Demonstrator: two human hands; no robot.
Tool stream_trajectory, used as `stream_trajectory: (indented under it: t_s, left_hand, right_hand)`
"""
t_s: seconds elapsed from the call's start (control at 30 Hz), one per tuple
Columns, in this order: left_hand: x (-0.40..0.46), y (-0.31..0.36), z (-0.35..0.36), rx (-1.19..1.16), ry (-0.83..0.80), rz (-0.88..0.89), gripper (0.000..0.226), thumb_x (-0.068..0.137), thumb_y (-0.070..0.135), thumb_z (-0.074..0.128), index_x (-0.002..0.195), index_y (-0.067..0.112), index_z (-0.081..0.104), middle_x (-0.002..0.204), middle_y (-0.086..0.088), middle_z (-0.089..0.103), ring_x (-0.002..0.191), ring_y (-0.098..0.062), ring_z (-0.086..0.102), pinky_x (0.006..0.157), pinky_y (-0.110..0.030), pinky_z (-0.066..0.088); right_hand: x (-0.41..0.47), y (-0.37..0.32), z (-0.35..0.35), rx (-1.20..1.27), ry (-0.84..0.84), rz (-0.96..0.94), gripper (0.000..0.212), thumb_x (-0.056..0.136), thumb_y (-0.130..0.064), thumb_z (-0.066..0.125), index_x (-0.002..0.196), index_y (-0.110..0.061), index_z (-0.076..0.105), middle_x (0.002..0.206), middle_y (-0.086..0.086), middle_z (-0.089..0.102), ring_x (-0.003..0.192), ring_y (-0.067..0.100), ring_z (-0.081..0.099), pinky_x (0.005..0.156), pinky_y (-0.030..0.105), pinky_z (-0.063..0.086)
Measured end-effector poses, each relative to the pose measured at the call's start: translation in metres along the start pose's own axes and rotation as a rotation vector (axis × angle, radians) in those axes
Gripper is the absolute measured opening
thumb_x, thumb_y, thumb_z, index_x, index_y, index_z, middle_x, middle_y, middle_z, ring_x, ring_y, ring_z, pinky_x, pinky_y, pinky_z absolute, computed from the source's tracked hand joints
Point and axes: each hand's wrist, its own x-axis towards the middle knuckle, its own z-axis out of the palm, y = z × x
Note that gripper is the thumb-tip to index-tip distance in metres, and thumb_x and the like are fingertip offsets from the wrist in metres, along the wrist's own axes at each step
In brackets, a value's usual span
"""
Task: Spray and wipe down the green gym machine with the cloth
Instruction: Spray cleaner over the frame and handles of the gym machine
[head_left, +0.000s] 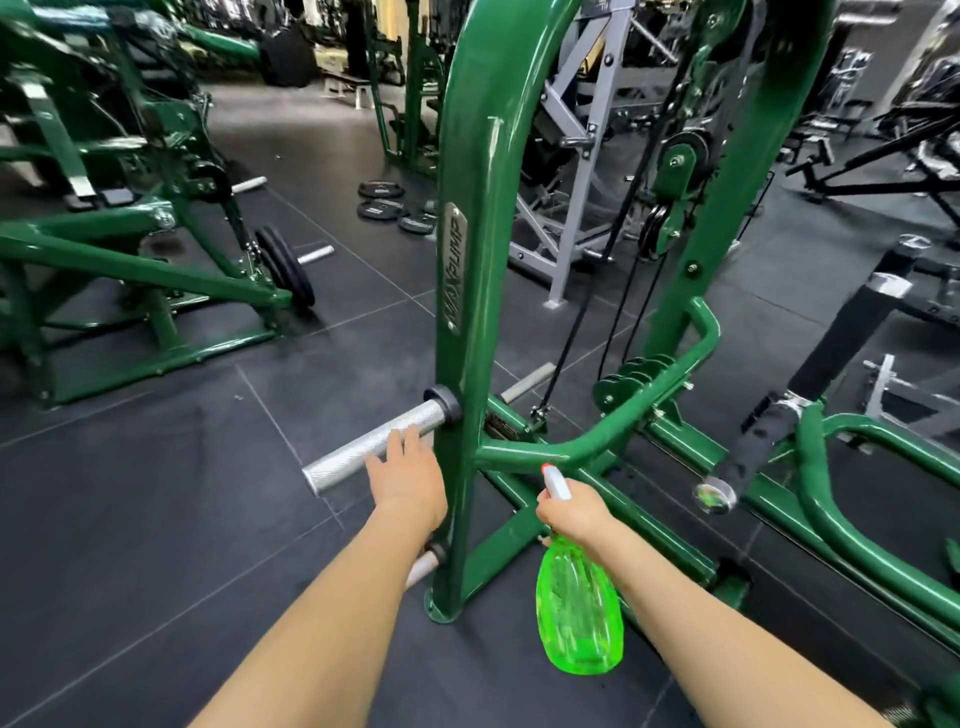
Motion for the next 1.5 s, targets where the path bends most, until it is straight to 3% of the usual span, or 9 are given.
stream_trajectory:
  t_s: [0.1, 0.2, 0.33, 0.67, 1.03, 1.2, 1.33, 1.43, 1.5]
  left_hand:
    - [0.010, -0.003, -0.003, 0.019, 0.009, -0.021, 0.069, 0.090, 0.012, 0.044, 0.152, 0.009, 0.013, 0.161, -0.007, -0.004, 0.148, -0.026, -0.003, 0.116, -0.052, 0.015]
    - [0.025, -0.004, -0.003, 0.034, 0.026, -0.048, 0.072, 0.089, 0.014, 0.047, 0.152, 0.009, 0.012, 0.161, -0.006, -0.003, 0.148, -0.024, -0.001, 0.117, -0.052, 0.015]
    - [0.042, 0.005, -0.002, 0.072, 0.005, -0.130, 0.078, 0.088, 0.019, 0.051, 0.151, 0.005, 0.008, 0.159, -0.009, 0.003, 0.147, -0.024, 0.005, 0.117, -0.052, 0.014]
    - [0.081, 0.027, -0.010, 0.330, -0.065, -0.156, 0.041, 0.087, 0.019, 0.052, 0.127, 0.015, 0.054, 0.118, -0.002, 0.054, 0.106, -0.022, 0.053, 0.093, -0.036, 0.041]
    - [0.113, 0.034, -0.009, 0.519, -0.139, -0.167, 0.046, 0.082, 0.003, 0.054, 0.126, 0.015, 0.061, 0.124, -0.008, 0.046, 0.105, -0.036, 0.062, 0.077, -0.047, 0.056]
    - [0.117, 0.041, -0.013, 0.653, -0.163, -0.198, 0.074, 0.082, -0.001, 0.049, 0.149, -0.006, 0.019, 0.144, -0.018, 0.045, 0.104, -0.042, 0.065, 0.071, -0.041, 0.059]
    - [0.114, 0.056, -0.025, 0.725, -0.268, -0.166, 0.061, 0.084, 0.001, 0.052, 0.144, 0.003, 0.041, 0.156, -0.021, 0.023, 0.121, -0.036, 0.057, 0.077, -0.037, 0.058]
    - [0.109, 0.083, -0.041, 0.661, -0.319, -0.091, 0.037, 0.084, 0.008, 0.064, 0.121, 0.007, 0.066, 0.128, -0.015, 0.062, 0.106, -0.030, 0.067, 0.059, -0.041, 0.057]
    - [0.109, 0.110, -0.047, 0.532, -0.295, 0.081, 0.031, 0.084, 0.003, 0.057, 0.112, 0.007, 0.069, 0.112, -0.011, 0.069, 0.095, -0.034, 0.069, 0.067, -0.043, 0.058]
  right_hand:
    - [0.014, 0.002, 0.000, 0.009, 0.041, 0.041, 0.028, 0.092, -0.010, 0.041, 0.068, -0.024, 0.039, 0.069, 0.002, 0.049, 0.059, 0.021, 0.051, 0.066, 0.026, 0.042]
    - [0.028, 0.008, -0.006, -0.016, 0.076, 0.082, 0.019, 0.091, -0.011, 0.042, 0.103, -0.008, 0.057, 0.094, 0.014, 0.061, 0.084, 0.031, 0.056, 0.068, 0.024, 0.034]
    - [0.051, 0.019, -0.014, 0.053, 0.128, 0.149, 0.015, 0.089, -0.010, 0.047, 0.074, -0.009, 0.048, 0.088, 0.011, 0.055, 0.079, 0.027, 0.048, 0.066, 0.026, 0.033]
    - [0.099, 0.024, -0.041, 0.208, 0.296, 0.302, 0.045, 0.090, -0.013, 0.052, 0.133, 0.002, 0.049, 0.121, 0.020, 0.059, 0.112, 0.036, 0.057, 0.088, 0.035, 0.044]
    - [0.136, 0.013, -0.074, 0.351, 0.432, 0.389, 0.037, 0.089, -0.015, 0.054, 0.121, 0.003, 0.053, 0.124, 0.019, 0.058, 0.114, 0.037, 0.056, 0.091, 0.036, 0.044]
    - [0.149, 0.018, -0.088, 0.382, 0.435, 0.411, 0.041, 0.088, -0.016, 0.055, 0.125, 0.002, 0.050, 0.127, 0.018, 0.056, 0.116, 0.036, 0.055, 0.092, 0.035, 0.043]
    - [0.155, 0.024, -0.092, 0.359, 0.429, 0.365, 0.039, 0.087, -0.016, 0.057, 0.121, 0.002, 0.051, 0.124, 0.019, 0.057, 0.113, 0.037, 0.056, 0.091, 0.036, 0.043]
    - [0.158, 0.027, -0.096, 0.336, 0.418, 0.349, 0.039, 0.086, -0.016, 0.056, 0.121, 0.001, 0.054, 0.120, 0.019, 0.059, 0.111, 0.037, 0.057, 0.093, 0.038, 0.046]
    - [0.162, 0.028, -0.101, 0.349, 0.412, 0.345, 0.039, 0.085, -0.016, 0.056, 0.120, 0.000, 0.055, 0.119, 0.019, 0.060, 0.109, 0.037, 0.058, 0.093, 0.040, 0.048]
